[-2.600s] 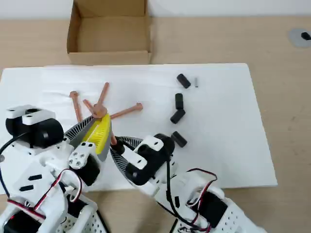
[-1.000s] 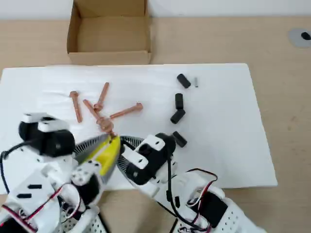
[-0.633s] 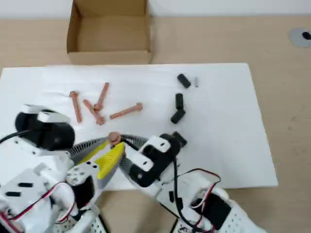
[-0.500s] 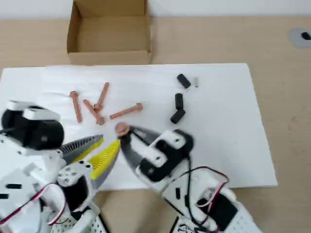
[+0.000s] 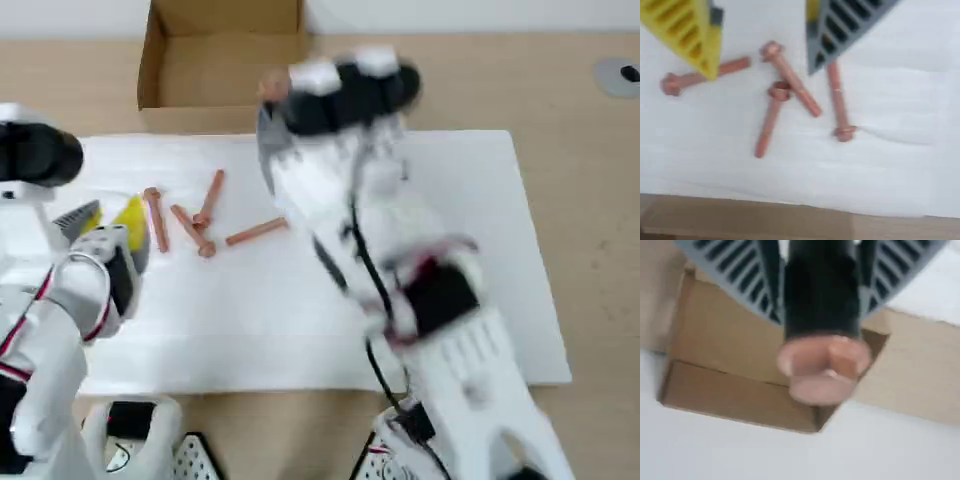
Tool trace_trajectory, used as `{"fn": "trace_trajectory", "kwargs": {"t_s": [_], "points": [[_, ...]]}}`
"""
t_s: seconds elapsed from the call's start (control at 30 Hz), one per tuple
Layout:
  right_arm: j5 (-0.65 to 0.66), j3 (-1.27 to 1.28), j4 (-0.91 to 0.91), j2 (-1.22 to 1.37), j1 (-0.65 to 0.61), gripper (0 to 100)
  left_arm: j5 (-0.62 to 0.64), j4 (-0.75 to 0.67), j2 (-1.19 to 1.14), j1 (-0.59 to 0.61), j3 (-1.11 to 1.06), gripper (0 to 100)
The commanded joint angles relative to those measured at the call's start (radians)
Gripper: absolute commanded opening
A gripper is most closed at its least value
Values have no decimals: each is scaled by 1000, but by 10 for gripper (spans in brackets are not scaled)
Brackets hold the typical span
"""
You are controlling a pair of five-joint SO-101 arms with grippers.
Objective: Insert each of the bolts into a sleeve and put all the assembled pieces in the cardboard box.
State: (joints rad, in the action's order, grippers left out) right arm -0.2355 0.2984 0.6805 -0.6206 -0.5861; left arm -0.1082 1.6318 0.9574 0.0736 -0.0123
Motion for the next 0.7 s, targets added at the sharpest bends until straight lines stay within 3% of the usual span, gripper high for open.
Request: {"fn": "trace_trajectory", "kwargs": {"t_s": [0.0, 0.33, 0.67], "points": [[-11, -303, -28, 277, 51, 9, -26, -3, -12, 32, -20, 128], [-11, -1047, -28, 1055, 173, 9, -32, -212, -10, 34, -344, 129], [-5, -1690, -28, 1685, 214, 9, -26, -334, -12, 34, -442, 129]]}}
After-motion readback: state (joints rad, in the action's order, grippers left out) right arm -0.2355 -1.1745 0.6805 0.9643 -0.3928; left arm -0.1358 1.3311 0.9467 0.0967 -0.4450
